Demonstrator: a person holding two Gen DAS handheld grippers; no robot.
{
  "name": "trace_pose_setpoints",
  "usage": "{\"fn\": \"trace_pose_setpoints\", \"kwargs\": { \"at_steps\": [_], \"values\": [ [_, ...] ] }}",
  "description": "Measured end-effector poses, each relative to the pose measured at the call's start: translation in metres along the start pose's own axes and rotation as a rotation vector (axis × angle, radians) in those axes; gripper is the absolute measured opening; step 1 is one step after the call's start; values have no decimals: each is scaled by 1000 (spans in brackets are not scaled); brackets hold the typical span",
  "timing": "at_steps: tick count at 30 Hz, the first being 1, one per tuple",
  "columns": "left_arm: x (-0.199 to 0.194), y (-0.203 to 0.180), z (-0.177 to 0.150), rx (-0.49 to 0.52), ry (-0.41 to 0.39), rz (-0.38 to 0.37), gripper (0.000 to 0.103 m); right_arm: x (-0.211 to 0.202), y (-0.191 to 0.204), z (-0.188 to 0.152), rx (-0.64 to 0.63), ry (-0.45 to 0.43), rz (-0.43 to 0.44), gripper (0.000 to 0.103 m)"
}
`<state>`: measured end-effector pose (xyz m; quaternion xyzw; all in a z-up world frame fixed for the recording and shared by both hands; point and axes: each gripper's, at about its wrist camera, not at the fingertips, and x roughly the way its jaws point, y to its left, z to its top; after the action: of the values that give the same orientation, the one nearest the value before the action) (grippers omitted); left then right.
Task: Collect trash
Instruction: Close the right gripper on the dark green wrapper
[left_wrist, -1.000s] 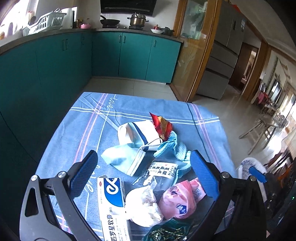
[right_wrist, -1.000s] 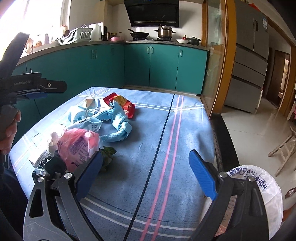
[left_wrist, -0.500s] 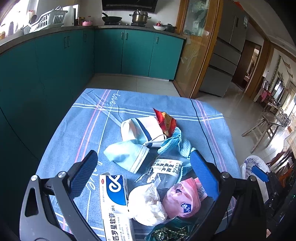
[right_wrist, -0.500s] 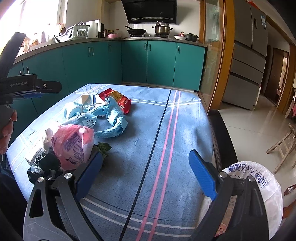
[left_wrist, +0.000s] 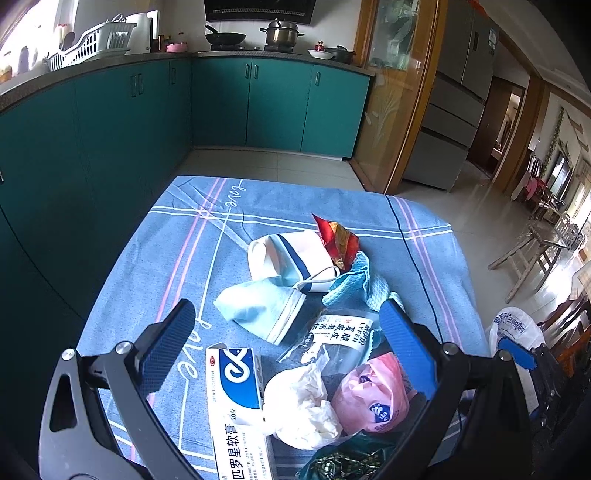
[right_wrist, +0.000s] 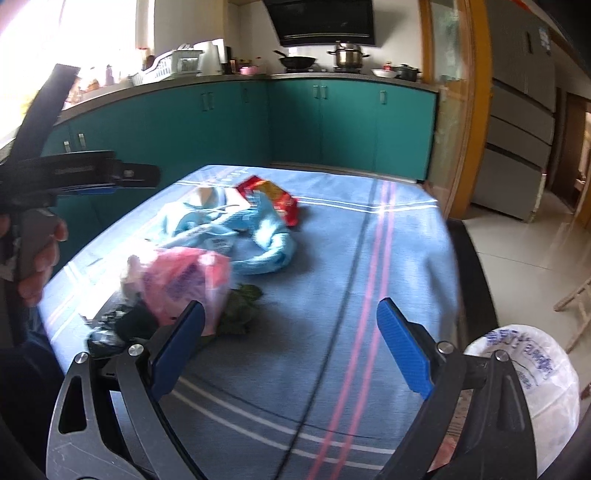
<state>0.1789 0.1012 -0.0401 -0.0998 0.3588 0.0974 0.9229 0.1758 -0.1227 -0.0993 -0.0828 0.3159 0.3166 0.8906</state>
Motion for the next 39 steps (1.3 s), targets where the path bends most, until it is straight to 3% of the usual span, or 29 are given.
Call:
{"fn": "trace_pose_setpoints", "kwargs": {
  "at_steps": [5,14,17,20,22,25,33,35,38,39],
  "values": [
    [-1,5,0,-14,-1,8,100,8,31,-3,-86,63,132,92],
    [2,9,-1,-26,15,46,100,27,73,-7,-167,111,123,91],
    [5,14,-1,-36,33,58,100,34,77,-4,-139,119,157,78],
    [5,20,-2,-53,39,64,100,36,79,-2,-126,121,194,52],
    [4,24,-2,-62,39,64,100,35,81,-2,-126,121,211,28],
    [2,29,-2,-87,38,56,100,32,75,-2,-107,114,227,18],
    [3,26,-4,-72,53,30,100,18,25,0,-2,89,118,18],
    [4,23,-5,-53,57,35,100,17,14,0,41,92,125,19],
    [4,24,-5,-50,47,67,100,13,17,-1,52,79,200,39],
    [5,26,-5,-58,49,68,100,10,26,0,31,63,231,54]
  ]
}}
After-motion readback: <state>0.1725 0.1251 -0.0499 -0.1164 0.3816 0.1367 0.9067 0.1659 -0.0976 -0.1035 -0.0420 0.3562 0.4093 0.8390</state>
